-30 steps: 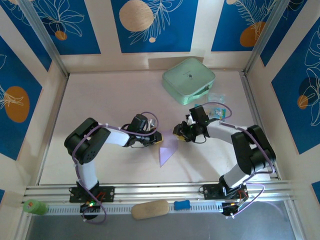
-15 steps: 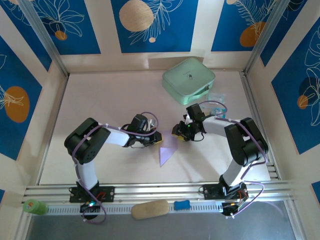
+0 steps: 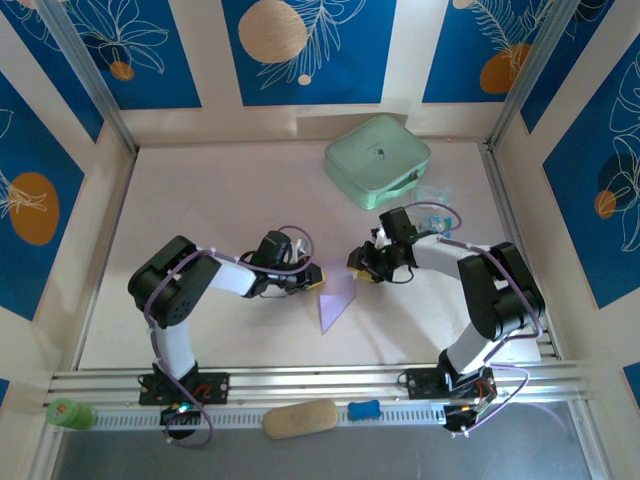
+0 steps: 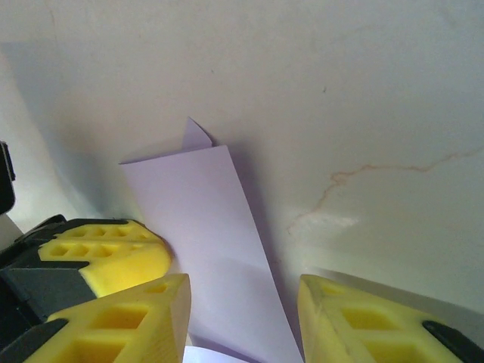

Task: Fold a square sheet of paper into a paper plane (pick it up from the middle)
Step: Fold the wing for the fifth time at the center of the table.

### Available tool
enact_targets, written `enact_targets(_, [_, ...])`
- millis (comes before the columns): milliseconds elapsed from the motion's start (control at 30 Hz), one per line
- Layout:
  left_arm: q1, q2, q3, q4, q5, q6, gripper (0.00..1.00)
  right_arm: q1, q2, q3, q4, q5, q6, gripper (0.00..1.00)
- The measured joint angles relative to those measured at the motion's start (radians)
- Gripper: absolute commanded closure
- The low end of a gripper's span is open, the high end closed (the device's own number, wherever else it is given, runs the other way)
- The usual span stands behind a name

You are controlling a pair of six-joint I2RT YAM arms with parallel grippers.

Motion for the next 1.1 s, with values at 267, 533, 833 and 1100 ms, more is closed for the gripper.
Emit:
enact_targets(267, [0.001,0.0,-0.004,0.008,0.0,-0.012,1.0,0.006,0.024,0.0,0.014,-0.025,0.0,0.58])
enact_targets(533, [0.001,0.0,-0.006,0.012,0.0,-0.012,1.0,0.01,0.053,-0.002,0.024,-0.051,-0.002,0.59])
enact_targets(833, [0.002,0.0,-0.006,0.012,0.001,-0.012,1.0,0.017,0.053,-0.012,0.054,-0.098,-0.028,0.61])
enact_targets(1100, [0.003,0.0,-0.006,0.011,0.007,-0.012,1.0,0.008,0.056,-0.009,0.082,-0.144,-0.09,0.62])
